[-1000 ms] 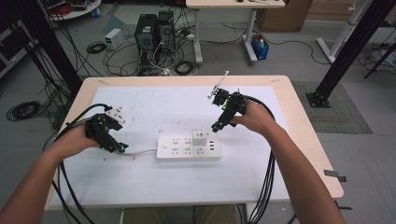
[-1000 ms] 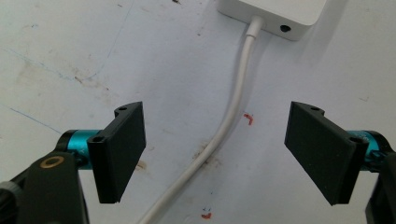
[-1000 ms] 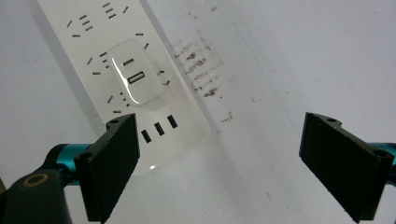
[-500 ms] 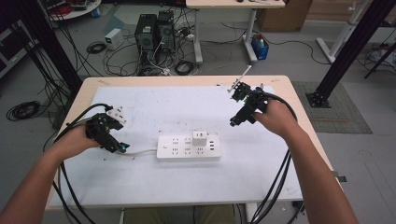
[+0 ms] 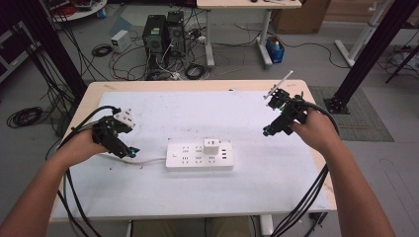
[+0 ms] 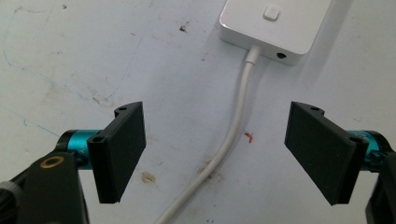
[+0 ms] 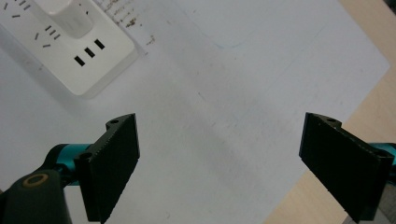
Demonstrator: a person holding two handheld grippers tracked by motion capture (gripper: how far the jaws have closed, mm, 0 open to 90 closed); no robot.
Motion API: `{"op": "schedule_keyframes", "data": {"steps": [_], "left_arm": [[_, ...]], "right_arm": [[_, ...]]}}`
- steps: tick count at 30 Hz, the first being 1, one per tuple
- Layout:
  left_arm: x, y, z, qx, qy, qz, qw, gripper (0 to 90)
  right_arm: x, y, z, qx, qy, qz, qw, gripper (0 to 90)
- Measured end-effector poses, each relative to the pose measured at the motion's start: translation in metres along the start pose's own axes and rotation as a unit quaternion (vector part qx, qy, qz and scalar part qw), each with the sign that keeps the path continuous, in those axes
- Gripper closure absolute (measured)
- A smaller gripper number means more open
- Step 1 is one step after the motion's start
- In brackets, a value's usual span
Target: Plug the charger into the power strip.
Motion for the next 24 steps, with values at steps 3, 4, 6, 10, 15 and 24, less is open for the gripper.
{"op": "schedule_keyframes", "data": {"steps": [3,4,6,10,15,24], "left_arm": [[0.001,-0.001,0.0,-0.001,0.0,-0.001,1.0,20.7],[0.001,-0.001,0.0,0.0,0.0,-0.001,1.0,20.7],[0.002,-0.001,-0.001,0.001,0.0,-0.002,1.0,20.7],[0.002,0.0,-0.002,0.001,-0.001,-0.001,1.0,20.7],[0.003,0.001,-0.004,0.004,0.0,-0.001,1.0,20.7],[0.003,0.002,-0.003,0.006,-0.002,-0.003,1.0,20.7]], "right_arm": [[-0.002,0.003,0.008,0.01,0.003,-0.005,0.9999,11.8],[-0.002,0.005,0.011,0.014,0.001,-0.007,0.9999,11.8],[-0.002,0.008,0.016,0.018,0.002,-0.013,0.9998,11.8],[-0.001,0.016,0.024,0.029,0.003,-0.017,0.9994,11.8],[0.0,0.024,0.028,0.032,0.001,-0.026,0.9991,11.8],[0.002,0.035,0.029,0.035,-0.005,-0.033,0.9989,11.8]]}}
Point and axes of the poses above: each handheld gripper's, and its own axes: y roughly forward along the jaws, z roughly out of its underside, x roughly to its left, the point moved 1 cm from there along y, roughly forward along the jaws, and after that the axes turned 10 degrees about x, right-handed, at the moved point
